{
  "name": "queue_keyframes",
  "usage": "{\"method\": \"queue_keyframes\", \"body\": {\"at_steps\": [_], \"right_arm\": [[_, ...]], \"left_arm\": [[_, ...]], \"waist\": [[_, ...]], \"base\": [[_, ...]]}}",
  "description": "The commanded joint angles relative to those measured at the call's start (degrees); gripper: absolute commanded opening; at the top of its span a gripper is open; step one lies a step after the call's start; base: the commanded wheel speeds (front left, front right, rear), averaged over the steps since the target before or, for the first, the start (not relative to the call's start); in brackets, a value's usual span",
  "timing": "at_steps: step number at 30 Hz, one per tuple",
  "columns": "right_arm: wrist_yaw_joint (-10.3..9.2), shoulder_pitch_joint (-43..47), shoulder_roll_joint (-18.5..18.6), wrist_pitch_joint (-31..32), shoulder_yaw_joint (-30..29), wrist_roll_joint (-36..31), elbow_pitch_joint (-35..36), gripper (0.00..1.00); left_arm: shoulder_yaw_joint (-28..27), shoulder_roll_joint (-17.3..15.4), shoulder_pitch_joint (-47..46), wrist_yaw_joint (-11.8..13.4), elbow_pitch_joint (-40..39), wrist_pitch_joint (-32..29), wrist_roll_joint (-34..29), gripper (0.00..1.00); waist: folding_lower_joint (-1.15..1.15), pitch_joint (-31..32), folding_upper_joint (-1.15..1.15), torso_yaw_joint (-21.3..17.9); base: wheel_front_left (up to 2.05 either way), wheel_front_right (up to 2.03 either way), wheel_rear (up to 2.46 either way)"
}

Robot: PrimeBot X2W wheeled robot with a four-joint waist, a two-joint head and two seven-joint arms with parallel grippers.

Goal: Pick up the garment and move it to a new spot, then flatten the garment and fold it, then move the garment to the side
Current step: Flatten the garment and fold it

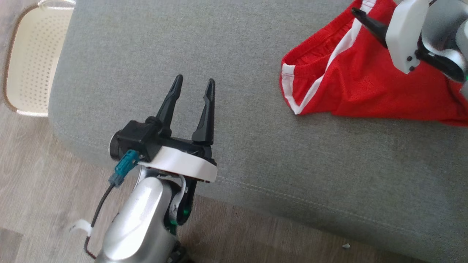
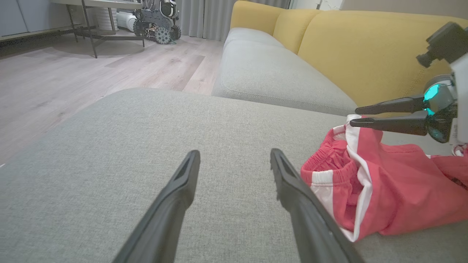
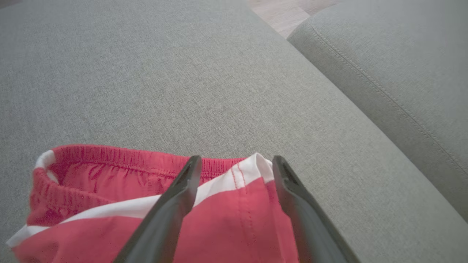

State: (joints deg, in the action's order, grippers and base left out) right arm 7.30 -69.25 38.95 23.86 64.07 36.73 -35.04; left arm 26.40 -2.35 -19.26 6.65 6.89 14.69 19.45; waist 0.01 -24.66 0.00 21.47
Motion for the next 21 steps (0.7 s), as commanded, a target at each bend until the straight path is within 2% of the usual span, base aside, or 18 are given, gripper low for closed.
{"method": "queue_keyframes", "body": {"at_steps": [1,10,11,12,21], "right_arm": [[0.19,-1.7,0.58,-0.14,0.95,1.24,-0.01,1.0],[0.19,-4.18,-0.37,-0.89,5.16,4.63,-3.93,1.0],[0.19,-4.3,-0.51,-0.92,5.46,5.19,-4.19,0.32],[0.19,-4.44,-0.61,-1.14,5.8,5.57,-4.26,0.0],[0.19,-5.2,-1.04,-5.36,7.4,8.25,-4.71,0.0]], "left_arm": [[-1.21,-0.54,-1.75,0.46,-2.22,0.3,0.63,1.0],[-0.8,-0.54,-2.45,0.88,-2.15,0.3,0.94,1.0],[-0.83,-0.53,-2.5,0.88,-2.08,0.3,0.91,1.0],[-0.86,-0.53,-2.55,0.88,-2.02,0.3,0.88,1.0],[-1.83,-0.53,-2.51,0.96,-1.26,0.3,0.03,1.0]], "waist": [[-0.01,-0.62,0.0,0.46],[-0.01,-1.44,0.0,0.57],[-0.01,-1.44,0.0,0.53],[-0.01,-1.44,0.0,0.48],[-0.01,-0.5,0.0,-1.31]], "base": [[0.0,0.0,0.0],[0.0,0.0,0.0],[0.0,0.0,0.0],[0.0,0.0,0.0],[0.0,0.0,0.0]]}}
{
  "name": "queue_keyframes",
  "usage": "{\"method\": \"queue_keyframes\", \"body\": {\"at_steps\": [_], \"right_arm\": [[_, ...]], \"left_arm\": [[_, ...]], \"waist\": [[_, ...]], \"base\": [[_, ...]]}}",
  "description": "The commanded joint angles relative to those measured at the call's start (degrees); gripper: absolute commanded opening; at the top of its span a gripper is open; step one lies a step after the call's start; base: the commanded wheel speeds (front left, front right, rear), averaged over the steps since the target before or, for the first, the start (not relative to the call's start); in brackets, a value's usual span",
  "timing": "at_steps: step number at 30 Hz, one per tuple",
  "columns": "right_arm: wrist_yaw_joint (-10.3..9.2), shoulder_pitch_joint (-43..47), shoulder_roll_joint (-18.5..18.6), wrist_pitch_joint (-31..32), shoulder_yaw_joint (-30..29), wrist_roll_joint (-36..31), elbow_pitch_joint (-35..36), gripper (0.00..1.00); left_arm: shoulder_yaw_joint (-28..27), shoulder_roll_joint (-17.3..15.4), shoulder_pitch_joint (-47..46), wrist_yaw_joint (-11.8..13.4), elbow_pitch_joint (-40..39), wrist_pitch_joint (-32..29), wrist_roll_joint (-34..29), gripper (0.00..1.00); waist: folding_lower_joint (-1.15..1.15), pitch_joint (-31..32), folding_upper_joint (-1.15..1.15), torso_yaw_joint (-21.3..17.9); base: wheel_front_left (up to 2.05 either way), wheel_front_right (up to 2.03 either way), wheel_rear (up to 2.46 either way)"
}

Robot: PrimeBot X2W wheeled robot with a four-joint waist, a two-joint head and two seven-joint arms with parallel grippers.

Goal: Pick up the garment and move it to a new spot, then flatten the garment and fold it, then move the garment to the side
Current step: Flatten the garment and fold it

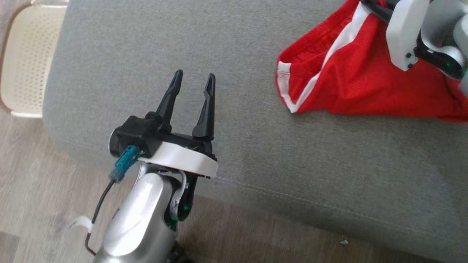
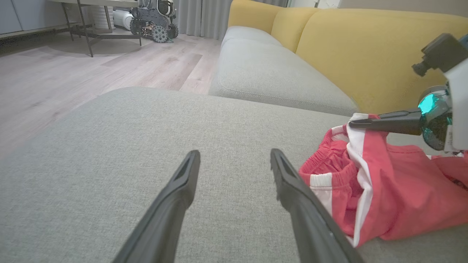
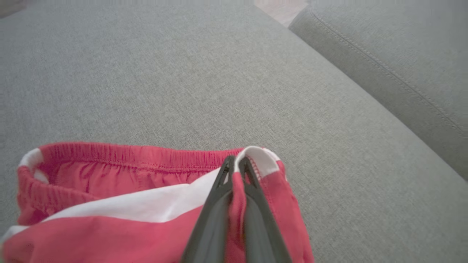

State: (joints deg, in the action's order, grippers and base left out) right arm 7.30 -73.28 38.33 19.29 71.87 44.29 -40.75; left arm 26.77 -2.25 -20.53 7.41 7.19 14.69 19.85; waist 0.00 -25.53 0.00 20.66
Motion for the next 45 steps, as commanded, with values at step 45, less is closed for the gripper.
{"method": "queue_keyframes", "body": {"at_steps": [45], "right_arm": [[0.19,50.87,-11.71,-8.98,-42.57,-16.53,26.69,0.0]], "left_arm": [[-0.76,-16.21,-7.9,-14.69,17.97,-3.25,-12.04,1.0]], "waist": [[0.0,10.59,0.0,-27.34]], "base": [[0.0,0.0,0.0]]}}
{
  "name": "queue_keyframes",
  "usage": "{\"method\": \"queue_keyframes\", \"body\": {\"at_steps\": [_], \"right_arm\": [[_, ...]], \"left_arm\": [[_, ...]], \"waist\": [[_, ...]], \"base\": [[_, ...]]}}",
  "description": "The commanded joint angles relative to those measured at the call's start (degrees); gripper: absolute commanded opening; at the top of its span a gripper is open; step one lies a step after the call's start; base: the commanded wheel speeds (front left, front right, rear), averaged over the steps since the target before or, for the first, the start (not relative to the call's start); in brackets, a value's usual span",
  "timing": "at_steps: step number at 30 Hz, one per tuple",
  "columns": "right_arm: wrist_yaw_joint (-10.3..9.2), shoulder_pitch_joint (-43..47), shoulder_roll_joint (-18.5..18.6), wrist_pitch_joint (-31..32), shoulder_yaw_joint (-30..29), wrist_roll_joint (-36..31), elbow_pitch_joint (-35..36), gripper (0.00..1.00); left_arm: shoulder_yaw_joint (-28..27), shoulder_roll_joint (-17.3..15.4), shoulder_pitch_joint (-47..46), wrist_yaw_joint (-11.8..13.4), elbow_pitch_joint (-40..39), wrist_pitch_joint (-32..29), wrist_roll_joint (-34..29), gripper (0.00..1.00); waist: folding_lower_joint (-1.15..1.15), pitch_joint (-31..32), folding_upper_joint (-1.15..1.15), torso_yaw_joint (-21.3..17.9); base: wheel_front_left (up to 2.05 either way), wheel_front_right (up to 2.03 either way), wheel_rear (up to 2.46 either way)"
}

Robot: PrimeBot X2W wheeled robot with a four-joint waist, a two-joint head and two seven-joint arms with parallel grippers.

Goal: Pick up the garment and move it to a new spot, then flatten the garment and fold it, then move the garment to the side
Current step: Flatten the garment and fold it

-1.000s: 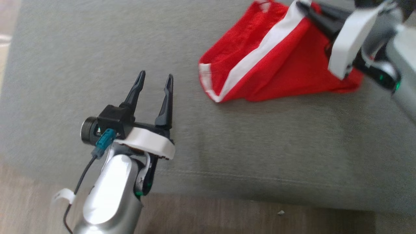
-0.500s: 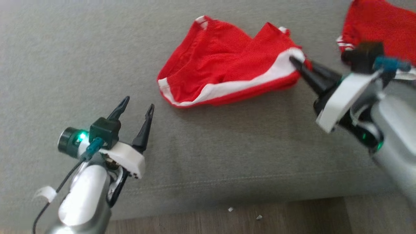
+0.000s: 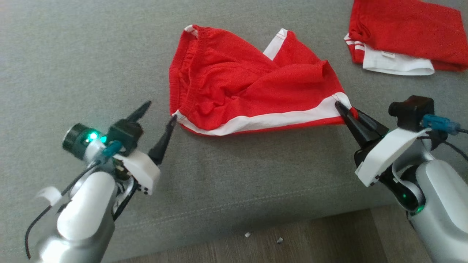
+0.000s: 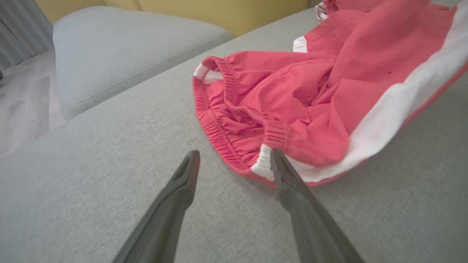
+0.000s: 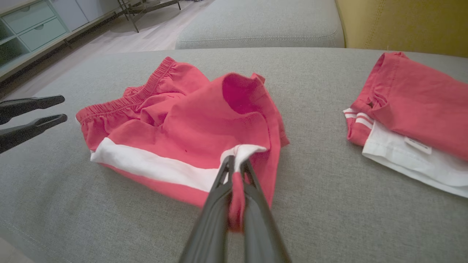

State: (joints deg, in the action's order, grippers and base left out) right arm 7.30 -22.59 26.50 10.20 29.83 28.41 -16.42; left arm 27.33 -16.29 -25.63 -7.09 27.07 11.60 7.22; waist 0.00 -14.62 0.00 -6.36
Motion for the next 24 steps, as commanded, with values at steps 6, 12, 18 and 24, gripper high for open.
{"method": "queue_keyframes", "body": {"at_steps": [6,12,18,24], "right_arm": [[0.19,1.97,-2.17,1.68,-2.95,-3.21,4.55,0.0],[0.19,2.95,-3.57,2.74,-4.58,-4.61,6.02,0.0],[0.19,3.23,-4.15,3.47,-5.33,-5.37,7.0,0.0],[0.19,2.93,-4.57,3.76,-5.27,-5.78,7.24,0.0]], "left_arm": [[6.22,-5.82,-4.67,-0.36,-4.02,-1.95,4.39,1.0],[11.09,-9.23,-7.87,-0.38,-5.35,-2.87,8.27,1.0],[15.79,-10.51,-10.84,-0.39,-4.08,-4.35,10.75,1.0],[19.0,-11.36,-13.12,-0.39,-2.41,-5.0,12.04,1.0]], "waist": [[0.0,-0.98,0.0,-0.9],[0.0,-1.46,0.0,-0.89],[0.0,-1.98,0.0,-1.1],[0.0,-2.54,0.0,-1.44]], "base": [[0.0,0.0,0.0],[0.0,0.0,0.0],[0.0,0.0,0.0],[0.0,0.0,0.0]]}}
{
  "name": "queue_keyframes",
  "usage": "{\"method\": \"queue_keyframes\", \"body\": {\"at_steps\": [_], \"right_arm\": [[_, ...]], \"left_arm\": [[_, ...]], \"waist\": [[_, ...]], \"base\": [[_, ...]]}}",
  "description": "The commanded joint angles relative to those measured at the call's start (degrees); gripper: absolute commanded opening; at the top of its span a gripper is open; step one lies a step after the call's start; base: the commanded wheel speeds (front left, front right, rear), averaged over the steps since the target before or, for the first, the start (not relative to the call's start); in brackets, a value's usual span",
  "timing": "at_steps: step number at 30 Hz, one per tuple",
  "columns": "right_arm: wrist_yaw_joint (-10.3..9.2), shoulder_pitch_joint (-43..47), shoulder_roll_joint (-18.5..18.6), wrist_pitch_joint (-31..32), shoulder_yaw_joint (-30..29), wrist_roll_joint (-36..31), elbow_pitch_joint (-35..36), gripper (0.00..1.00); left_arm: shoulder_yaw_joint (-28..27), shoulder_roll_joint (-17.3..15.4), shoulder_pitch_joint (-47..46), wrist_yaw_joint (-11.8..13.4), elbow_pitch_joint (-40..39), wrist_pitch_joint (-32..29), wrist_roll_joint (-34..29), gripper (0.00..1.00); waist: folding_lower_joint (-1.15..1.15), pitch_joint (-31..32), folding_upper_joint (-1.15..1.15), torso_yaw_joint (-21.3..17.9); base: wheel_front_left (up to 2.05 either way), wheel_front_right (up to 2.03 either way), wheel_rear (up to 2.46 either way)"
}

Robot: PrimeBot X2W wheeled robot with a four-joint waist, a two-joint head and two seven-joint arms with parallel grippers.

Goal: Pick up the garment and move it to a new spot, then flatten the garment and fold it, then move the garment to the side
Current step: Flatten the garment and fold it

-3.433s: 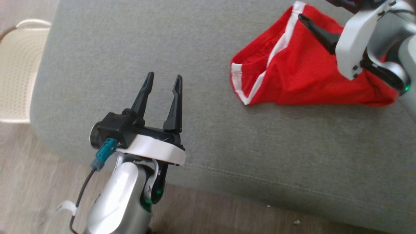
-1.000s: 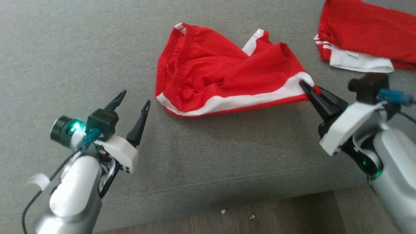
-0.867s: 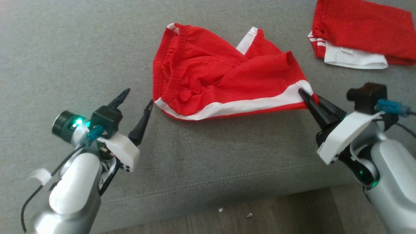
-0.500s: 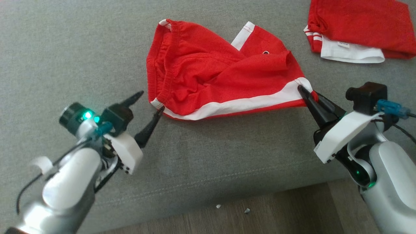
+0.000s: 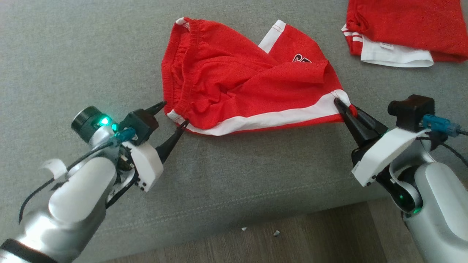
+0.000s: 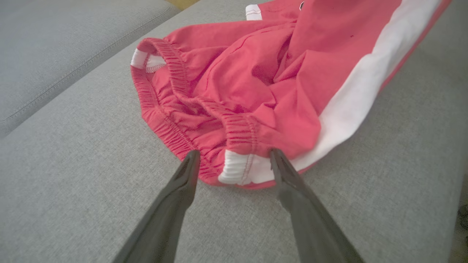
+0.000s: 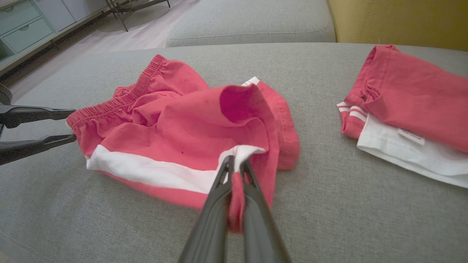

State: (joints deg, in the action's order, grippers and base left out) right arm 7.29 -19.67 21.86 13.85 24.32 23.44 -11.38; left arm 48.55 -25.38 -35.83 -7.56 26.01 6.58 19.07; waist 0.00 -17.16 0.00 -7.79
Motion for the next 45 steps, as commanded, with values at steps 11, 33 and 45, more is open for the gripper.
{"method": "queue_keyframes", "body": {"at_steps": [11,33,45], "right_arm": [[0.2,-0.42,-0.43,-0.29,0.33,-1.1,1.83,0.0],[0.2,-10.4,2.87,-12.32,-3.17,-6.51,2.41,0.0],[0.2,-21.47,3.06,-17.77,-3.87,-13.64,3.15,0.0]], "left_arm": [[1.92,-2.88,-5.33,0.08,0.59,-0.51,2.85,0.0],[-9.37,-3.02,-3.61,3.88,-13.91,-1.22,18.89,0.0],[-17.97,-5.05,-1.84,13.26,-32.81,-6.53,26.81,0.0]], "waist": [[0.0,-0.49,0.0,-0.29],[0.0,9.15,0.0,6.39],[0.0,17.52,0.0,8.1]], "base": [[0.0,0.0,0.0],[0.0,0.0,0.0],[0.0,0.0,0.0]]}}
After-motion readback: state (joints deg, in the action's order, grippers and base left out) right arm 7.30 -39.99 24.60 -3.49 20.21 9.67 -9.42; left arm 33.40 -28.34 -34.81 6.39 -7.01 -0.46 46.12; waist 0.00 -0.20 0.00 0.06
